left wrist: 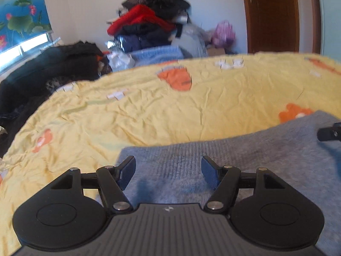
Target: Fold small clothes
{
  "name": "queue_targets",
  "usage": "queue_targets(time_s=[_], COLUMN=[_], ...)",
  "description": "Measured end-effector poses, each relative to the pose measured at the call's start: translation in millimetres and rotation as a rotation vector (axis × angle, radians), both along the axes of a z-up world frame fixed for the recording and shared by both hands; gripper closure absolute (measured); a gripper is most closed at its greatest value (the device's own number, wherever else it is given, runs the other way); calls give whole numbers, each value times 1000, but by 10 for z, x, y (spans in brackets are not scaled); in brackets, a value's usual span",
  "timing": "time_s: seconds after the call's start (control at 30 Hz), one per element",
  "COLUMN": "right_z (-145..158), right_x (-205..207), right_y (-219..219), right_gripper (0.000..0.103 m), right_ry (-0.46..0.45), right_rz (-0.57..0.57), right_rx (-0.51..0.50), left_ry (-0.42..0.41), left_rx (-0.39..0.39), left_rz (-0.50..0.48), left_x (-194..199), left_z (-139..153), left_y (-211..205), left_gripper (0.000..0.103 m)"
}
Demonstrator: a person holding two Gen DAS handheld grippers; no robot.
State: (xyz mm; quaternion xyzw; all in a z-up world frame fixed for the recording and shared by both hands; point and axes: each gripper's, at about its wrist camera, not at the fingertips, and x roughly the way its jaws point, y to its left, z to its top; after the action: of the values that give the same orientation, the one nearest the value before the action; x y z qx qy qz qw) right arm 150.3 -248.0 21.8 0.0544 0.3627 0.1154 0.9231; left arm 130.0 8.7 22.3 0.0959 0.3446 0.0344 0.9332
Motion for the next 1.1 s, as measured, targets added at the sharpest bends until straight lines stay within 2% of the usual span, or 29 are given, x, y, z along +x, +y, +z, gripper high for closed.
queue_targets(time_s=[0.03, 0.07, 0.17, 0.3, 0.37, 0.43, 0.5, 0.57, 0.63, 0.7, 0.8, 0.83, 0.87, 0.97, 1.1], right_z=[-98, -156, -218, -201, -185, -128, -15, 104, 150, 113, -65, -155, -214, -217, -231], right_x=[14, -12, -99, -94, -80, -112, -233, -331, -322, -247, -71, -36, -62, -92, -79], right_y=[25, 20, -17, -156, -107, -29, 24, 76, 178, 252, 184, 129, 59, -50, 42], right_gripper=[40, 39, 34, 34, 30, 30, 29, 24, 19, 19, 19, 19, 15, 14, 8], right_ry=[10, -17, -74, -80, -75, -68, -109, -141, -144, -136, -59, -38, -63, -75, -67], right_rz=[-24, -32, -10, -24, -10, -23, -50, -24, 4, 16, -25, -43, -48, -61, -36], right_rx=[-40, -57, -91, -21, -44, -91, -92, -53, -83, -151, -183, -180, -144, -53, -94], left_ry=[40, 60, 20, 21, 21, 21, 18, 17, 17, 17, 18, 17, 17, 22, 21], left_rx=[-2, -8, -64, -126, -140, -140, -138, -137, -138, -138, -138, -139, -140, -153, -141], left_rz=[13, 21, 5, -1, -2, -2, -2, -2, -2, -2, -2, -2, -2, 0, 16], left_x=[84, 135, 89, 71, 65, 71, 67, 70, 70, 71, 75, 75, 78, 103, 98], left_z=[-101, -186, -251, -259, -260, -255, -259, -262, -264, -264, -267, -269, -272, -266, -254], left_y=[30, 71, 176, 269, 289, 284, 282, 278, 279, 279, 282, 282, 285, 303, 287], left_gripper=[35, 33, 29, 27, 26, 26, 26, 26, 26, 26, 26, 26, 25, 21, 19])
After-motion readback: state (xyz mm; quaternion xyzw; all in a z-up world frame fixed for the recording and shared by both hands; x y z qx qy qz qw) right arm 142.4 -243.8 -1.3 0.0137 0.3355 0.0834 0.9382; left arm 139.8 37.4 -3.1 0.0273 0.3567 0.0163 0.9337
